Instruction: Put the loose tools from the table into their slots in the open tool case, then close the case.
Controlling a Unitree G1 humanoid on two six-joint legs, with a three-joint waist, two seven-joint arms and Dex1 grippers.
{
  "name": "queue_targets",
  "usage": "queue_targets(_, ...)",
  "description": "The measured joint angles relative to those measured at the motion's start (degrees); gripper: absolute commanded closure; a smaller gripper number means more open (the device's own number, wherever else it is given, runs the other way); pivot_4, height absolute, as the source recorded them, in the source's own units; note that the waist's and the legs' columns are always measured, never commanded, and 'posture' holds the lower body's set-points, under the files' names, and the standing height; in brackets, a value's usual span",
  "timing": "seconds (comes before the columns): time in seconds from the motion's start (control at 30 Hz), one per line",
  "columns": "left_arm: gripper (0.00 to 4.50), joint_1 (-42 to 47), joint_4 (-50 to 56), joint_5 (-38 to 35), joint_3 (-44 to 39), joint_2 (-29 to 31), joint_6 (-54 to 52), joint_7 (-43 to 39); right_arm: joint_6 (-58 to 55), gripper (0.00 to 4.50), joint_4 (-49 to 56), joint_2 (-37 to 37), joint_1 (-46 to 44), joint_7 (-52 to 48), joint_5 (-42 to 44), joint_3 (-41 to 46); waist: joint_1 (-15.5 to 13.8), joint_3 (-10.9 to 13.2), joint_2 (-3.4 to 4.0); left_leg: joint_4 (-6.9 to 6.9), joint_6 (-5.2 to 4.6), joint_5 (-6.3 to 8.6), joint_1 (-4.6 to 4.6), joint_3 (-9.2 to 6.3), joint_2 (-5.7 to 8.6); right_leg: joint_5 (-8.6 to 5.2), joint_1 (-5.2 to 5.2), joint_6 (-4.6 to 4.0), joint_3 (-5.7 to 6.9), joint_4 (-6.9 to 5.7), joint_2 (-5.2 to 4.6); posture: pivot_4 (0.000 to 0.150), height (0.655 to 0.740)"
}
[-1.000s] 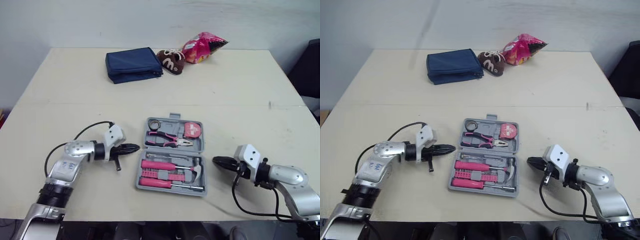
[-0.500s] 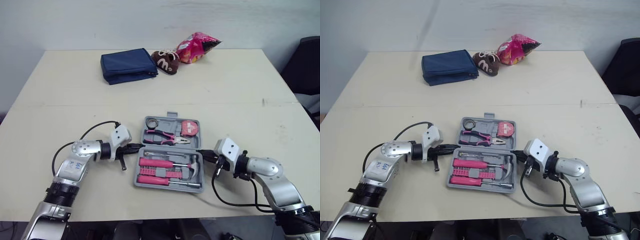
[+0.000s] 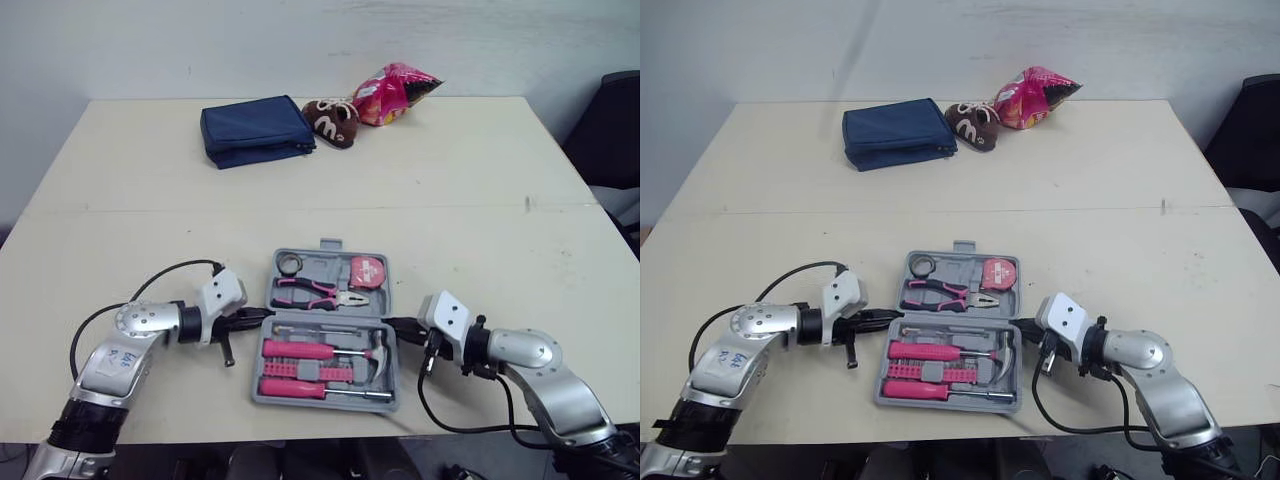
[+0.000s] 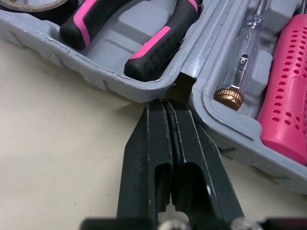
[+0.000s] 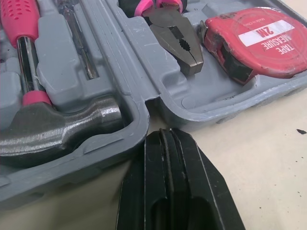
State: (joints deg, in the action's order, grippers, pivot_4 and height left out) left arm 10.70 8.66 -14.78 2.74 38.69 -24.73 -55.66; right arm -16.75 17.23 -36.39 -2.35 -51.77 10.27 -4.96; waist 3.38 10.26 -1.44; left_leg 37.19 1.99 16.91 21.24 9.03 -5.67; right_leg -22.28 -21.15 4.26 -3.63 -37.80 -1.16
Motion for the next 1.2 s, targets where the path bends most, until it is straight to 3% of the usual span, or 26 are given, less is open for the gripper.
queue_targets(0.2, 4.5, -0.73, -1.15, -0.77, -1.06, 0.39, 1.72, 0.07, -0.69, 4.49, 0.14, -1.58, -0.07, -0.96, 1.67, 1.2, 0.03, 0.01, -0.02, 0.0, -0.01, 0.01, 0.01, 0.02, -0.01, 0.0, -0.02, 0.0, -0.02, 0.02, 0.0, 0.15, 0.74)
queue_targets(0.23, 4.5, -0.9, -1.98, -1.19, -2.09, 0.65, 1.97, -0.07, -1.6, 4.18, 0.35, -2.08, 0.02, -0.96, 2.64, 2.16, 0.05, 0.02, -0.02, 0.01, -0.01, 0.01, 0.01, 0.02, -0.01, 0.0, -0.02, 0.0, -0.02, -0.01, 0.01, 0.15, 0.74)
queue_targets(0.33, 3.66, -1.17, -4.27, -3.49, -6.38, 2.68, 1.09, -0.67, -6.06, 3.12, 1.59, -6.2, 1.65, -2.23, 6.13, 6.54, -0.08, 0.09, -0.08, 0.01, -0.02, 0.0, 0.03, 0.01, 0.0, 0.0, -0.04, -0.01, -0.01, -0.03, -0.02, 0.15, 0.74)
queue_targets(0.53, 0.89, 2.09, -0.14, -8.34, -9.94, 7.15, -10.55, -0.12, -29.33, 0.02, 9.33, -12.51, 0.52, 0.99, 17.88, 15.85, -0.17, 0.15, -0.11, 0.02, -0.07, 0.03, 0.08, -0.06, 0.06, 0.0, -0.03, 0.0, 0.01, -0.04, -0.14, 0.15, 0.74)
queue_targets(0.6, 0.04, 4.84, 2.23, -10.1, -9.38, 8.64, -18.71, 1.69, -41.49, 0.0, 11.67, -12.89, -3.72, 4.64, 22.45, 17.34, -0.11, 0.18, -0.15, -0.01, -0.08, 0.02, 0.09, -0.1, 0.09, 0.02, -0.06, 0.01, 0.01, -0.06, -0.16, 0.15, 0.74)
queue_targets(0.7, 0.04, 11.69, 4.52, -13.09, -8.4, 8.2, -33.63, 6.52, -62.27, 0.0, 12.1, -8.1, -14.43, 10.21, 29.27, 20.57, 0.08, 0.21, -0.21, -0.03, -0.03, -0.01, 0.18, -0.11, 0.08, 0.02, -0.2, 0.0, 0.01, -0.13, -0.11, 0.15, 0.74)
queue_targets(0.8, 0.04, 16.29, 5.24, -14.87, -7.05, 7.16, -44.29, 10.1, -72.82, 0.0, 11.33, -4.33, -20.97, 16.25, 33.42, 20.89, -0.04, 0.22, -0.21, -0.04, 0.01, -0.04, 0.38, -0.11, 0.07, 0.0, -0.43, -0.03, 0.02, -0.12, -0.08, 0.15, 0.74)
queue_targets(1.0, 0.04, 20.14, 5.23, -12.84, -1.98, 4.87, -50.47, 17.66, -75.46, 0.0, 6.36, 0.56, -25.35, 30.86, 37.32, 18.22, -0.07, 0.21, -0.21, 0.25, 0.0, -0.04, 1.28, -0.05, 0.08, -0.04, -1.4, -0.03, 0.0, -0.45, -0.12, 0.15, 0.74)
queue_targets(1.2, 0.04, 22.89, 3.89, -11.2, -1.51, 0.0, -52.8, 23.55, -75.46, 0.0, 3.2, 3.53, -28.02, 40.67, 39.51, 15.94, -0.04, 0.22, -0.21, 0.56, -0.06, -0.21, 1.23, -0.05, 0.11, -0.02, -1.38, -0.02, -0.02, -0.93, -0.15, 0.15, 0.74)
